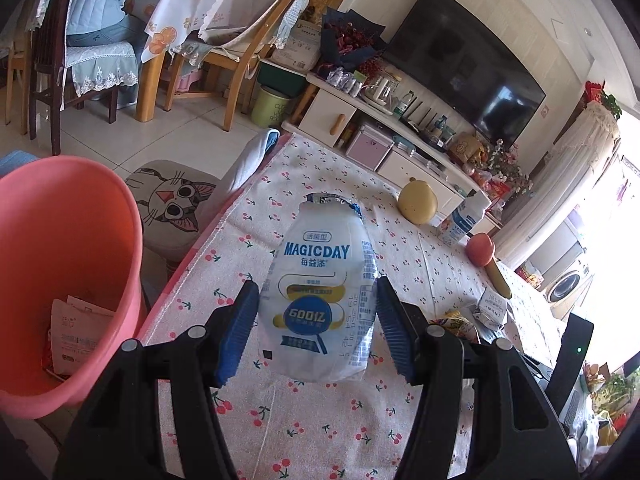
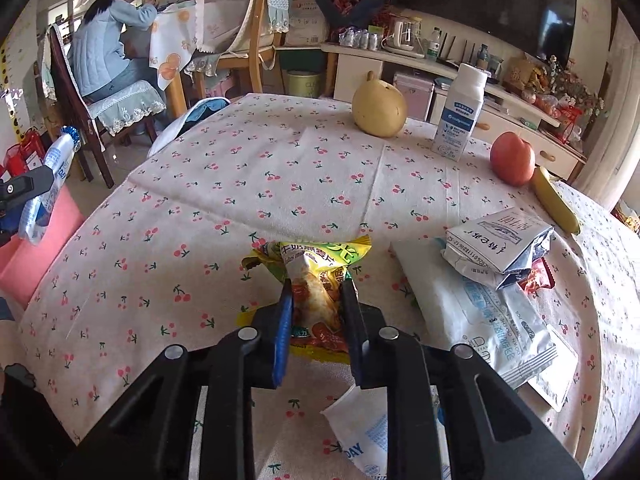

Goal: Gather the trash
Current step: 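Drop the pouch into the pink bucket while the right tool drops the snack bag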

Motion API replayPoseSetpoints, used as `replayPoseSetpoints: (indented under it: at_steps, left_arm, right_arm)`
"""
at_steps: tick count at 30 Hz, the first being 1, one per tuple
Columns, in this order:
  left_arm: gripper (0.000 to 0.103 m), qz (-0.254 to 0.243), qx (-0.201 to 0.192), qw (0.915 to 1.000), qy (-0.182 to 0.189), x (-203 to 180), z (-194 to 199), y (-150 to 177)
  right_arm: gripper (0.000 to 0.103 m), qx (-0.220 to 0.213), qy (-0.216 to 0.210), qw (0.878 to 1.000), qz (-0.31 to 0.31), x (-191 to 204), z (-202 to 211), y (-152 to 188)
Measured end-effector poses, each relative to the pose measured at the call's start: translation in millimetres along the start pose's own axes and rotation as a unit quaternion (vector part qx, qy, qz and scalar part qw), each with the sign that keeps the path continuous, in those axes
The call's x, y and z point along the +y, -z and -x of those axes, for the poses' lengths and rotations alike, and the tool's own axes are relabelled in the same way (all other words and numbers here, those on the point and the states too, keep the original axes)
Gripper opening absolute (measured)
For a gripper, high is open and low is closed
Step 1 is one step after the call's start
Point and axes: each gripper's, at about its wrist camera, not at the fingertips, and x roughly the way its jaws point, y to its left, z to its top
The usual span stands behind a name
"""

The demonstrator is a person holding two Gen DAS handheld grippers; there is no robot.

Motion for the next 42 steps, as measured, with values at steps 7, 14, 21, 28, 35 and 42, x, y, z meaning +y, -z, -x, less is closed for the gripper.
replayPoseSetpoints:
  at_steps: [7, 14, 21, 28, 35, 42]
  left_arm:
    - [0.061, 0.017, -0.031, 0.999, -0.026, 14, 15, -9]
    - [0.061, 0.038, -0.072, 0.9945, -0.065, 35, 36, -20]
    - [0.061, 0.095, -0.119, 0.9752, -0.161, 81, 65, -36]
    - [0.061, 0.158, -0.127, 0.9514, -0.232, 130, 82, -44]
    - [0.061, 0.201, -0.109, 0.9385, -0.258, 162, 83, -44]
    - [0.081, 0.234, -0.108, 0.9216, -0.29, 179, 87, -44]
  right_arm:
    - [0.024, -0.031, -0.037, 0.999, -0.002, 26, 26, -21]
    - [0.024, -0.057, -0.105, 0.993, 0.012, 75, 48, -54]
    - [0.024, -0.064, -0.186, 0.979, 0.045, 146, 56, -84]
    - [0.024, -0.054, -0.245, 0.964, 0.091, 223, 49, -101]
    - [0.024, -0.029, -0.274, 0.955, 0.109, 272, 29, -101]
    - [0.037, -0.005, -0.282, 0.954, 0.104, 288, 8, -98]
